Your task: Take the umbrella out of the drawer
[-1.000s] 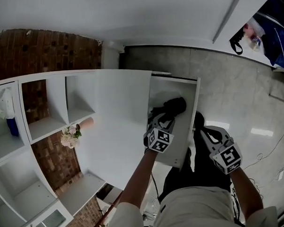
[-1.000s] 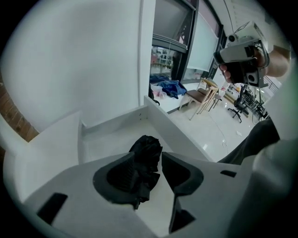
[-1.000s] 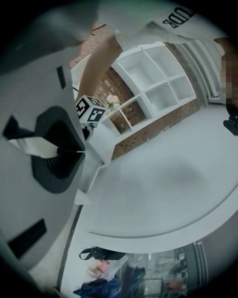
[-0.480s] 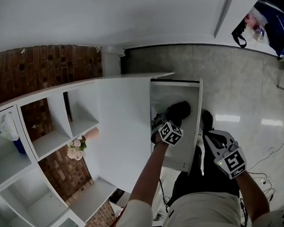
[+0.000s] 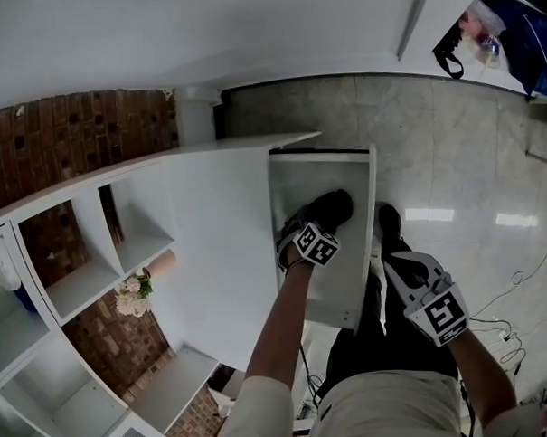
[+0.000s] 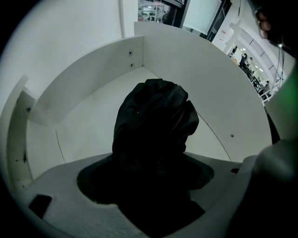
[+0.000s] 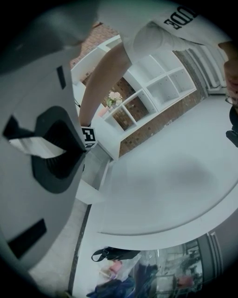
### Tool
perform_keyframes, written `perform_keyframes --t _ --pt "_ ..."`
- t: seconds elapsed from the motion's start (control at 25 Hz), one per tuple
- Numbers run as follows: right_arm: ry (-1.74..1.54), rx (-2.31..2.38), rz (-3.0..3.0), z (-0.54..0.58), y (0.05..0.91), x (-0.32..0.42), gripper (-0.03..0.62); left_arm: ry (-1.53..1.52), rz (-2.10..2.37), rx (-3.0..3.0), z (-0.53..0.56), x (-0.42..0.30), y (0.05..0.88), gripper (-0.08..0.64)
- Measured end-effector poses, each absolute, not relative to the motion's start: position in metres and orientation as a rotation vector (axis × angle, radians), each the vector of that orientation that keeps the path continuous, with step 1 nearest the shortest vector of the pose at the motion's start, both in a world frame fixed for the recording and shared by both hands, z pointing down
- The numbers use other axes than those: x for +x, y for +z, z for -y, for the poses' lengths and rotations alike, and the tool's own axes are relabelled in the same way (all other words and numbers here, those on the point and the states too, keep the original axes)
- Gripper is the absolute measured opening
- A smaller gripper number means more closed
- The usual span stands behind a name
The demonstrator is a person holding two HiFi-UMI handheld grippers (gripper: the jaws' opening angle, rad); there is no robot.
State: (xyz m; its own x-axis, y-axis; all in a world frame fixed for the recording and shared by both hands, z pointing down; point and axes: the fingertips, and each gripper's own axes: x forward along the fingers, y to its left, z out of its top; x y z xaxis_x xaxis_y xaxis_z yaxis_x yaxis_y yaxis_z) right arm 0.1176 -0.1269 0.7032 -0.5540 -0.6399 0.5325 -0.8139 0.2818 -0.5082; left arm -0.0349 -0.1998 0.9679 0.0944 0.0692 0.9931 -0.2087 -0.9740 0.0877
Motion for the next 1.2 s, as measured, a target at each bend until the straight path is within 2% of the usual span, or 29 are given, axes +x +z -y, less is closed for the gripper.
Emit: perform_keyframes --t 0.16,0.24,0.48,0.88,1.2 --pt "1.140 1.328 2.321 0.125 0.703 0.119 0.032 1.964 0.149 2.187 0.206 -0.035 0.964 0.349" --pt "1.137 1.324 2.322 0.124 0.702 0.121 0.032 1.945 0.176 2.185 0.203 -0.035 0.959 0.312" --pt "1.103 1.353 2.342 0.133 0.697 0.126 0.032 1.770 0.306 2.164 0.200 -0.025 0.941 0.286" --pt "1.036 1.290 2.387 0.135 0.675 0.111 0.032 1.447 0.485 2.191 0.187 -0.006 0.887 0.282" --pt "0.913 1.204 2.424 0.135 0.646 0.096 0.032 1.177 0.711 2.265 0.191 -0.022 0.801 0.281"
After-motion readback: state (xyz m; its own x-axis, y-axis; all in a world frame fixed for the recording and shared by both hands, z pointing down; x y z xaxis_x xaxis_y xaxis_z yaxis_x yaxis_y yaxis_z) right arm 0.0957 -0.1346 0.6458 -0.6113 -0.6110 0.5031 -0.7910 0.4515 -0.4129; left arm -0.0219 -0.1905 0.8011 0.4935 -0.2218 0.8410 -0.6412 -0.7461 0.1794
